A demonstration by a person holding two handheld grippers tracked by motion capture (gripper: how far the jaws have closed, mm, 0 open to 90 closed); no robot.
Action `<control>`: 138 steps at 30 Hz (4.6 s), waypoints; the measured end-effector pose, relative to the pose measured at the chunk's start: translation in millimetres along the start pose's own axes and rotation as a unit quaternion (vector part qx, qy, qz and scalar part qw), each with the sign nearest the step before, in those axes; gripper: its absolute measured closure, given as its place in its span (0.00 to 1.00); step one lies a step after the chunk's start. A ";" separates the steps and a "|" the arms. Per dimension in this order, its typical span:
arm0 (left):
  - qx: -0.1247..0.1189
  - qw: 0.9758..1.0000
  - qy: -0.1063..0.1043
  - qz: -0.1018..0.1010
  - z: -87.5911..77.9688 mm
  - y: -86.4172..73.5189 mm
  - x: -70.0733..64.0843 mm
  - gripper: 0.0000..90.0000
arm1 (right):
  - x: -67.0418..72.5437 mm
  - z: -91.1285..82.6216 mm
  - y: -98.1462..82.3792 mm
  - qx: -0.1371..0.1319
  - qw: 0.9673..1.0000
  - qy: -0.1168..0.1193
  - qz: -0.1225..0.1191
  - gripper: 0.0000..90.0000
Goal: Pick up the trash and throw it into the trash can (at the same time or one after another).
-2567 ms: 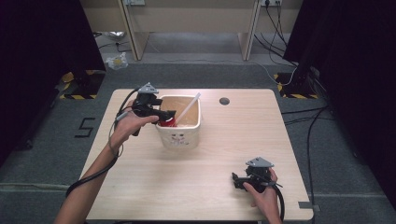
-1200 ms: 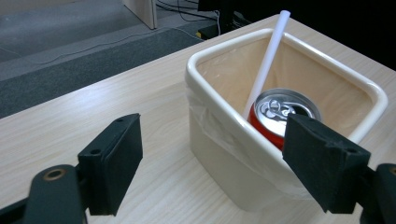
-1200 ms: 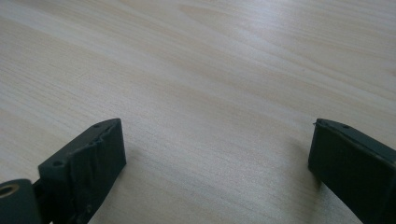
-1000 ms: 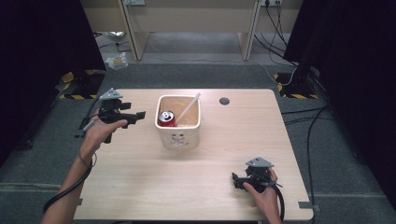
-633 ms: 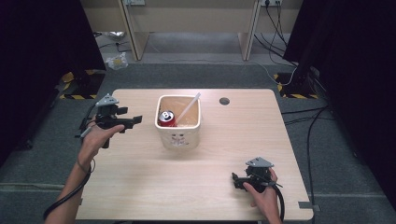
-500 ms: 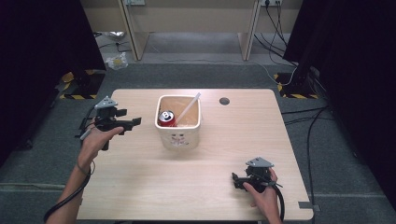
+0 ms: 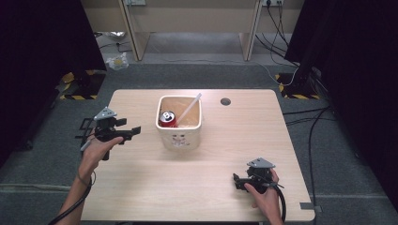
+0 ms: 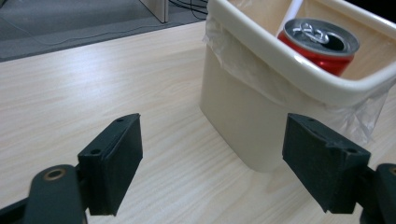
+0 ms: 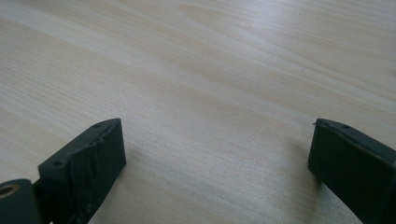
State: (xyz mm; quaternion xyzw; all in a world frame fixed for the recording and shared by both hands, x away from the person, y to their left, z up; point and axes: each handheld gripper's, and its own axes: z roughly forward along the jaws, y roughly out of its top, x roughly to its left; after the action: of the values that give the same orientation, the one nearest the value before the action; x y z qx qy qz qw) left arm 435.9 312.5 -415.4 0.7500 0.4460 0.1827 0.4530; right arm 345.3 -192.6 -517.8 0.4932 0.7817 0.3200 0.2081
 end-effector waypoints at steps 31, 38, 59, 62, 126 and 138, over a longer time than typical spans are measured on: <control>0.018 1.000 0.018 -0.008 15.0 -56.3 3.2 0.22 | -0.1 0.0 0.0 0.000 1.000 0.000 -0.001 0.05; 0.030 0.999 0.015 -0.006 20.9 -67.3 1.0 0.22 | 0.0 0.0 0.0 0.000 1.000 0.000 0.000 0.05; 0.058 0.998 0.006 0.010 31.3 -88.3 -13.8 0.22 | -0.1 0.0 0.0 0.000 1.000 0.000 0.000 0.05; 0.060 0.998 0.005 0.009 30.8 -91.3 -15.1 0.22 | -0.1 0.1 -0.1 -0.001 1.000 0.000 0.000 0.05; 0.089 0.994 0.009 0.064 21.0 -123.6 -52.3 0.18 | 0.0 0.0 -0.1 0.000 1.000 0.000 0.000 0.05; 0.089 0.994 0.010 0.064 21.2 -123.7 -52.6 0.17 | 0.1 -0.1 -0.2 -0.001 1.000 0.000 -0.002 0.05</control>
State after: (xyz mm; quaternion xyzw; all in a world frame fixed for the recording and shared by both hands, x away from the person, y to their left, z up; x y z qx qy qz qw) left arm 359.8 281.4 -523.8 0.8128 0.4158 0.1782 0.3670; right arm 345.1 -192.6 -517.9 0.4917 0.7823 0.3200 0.2094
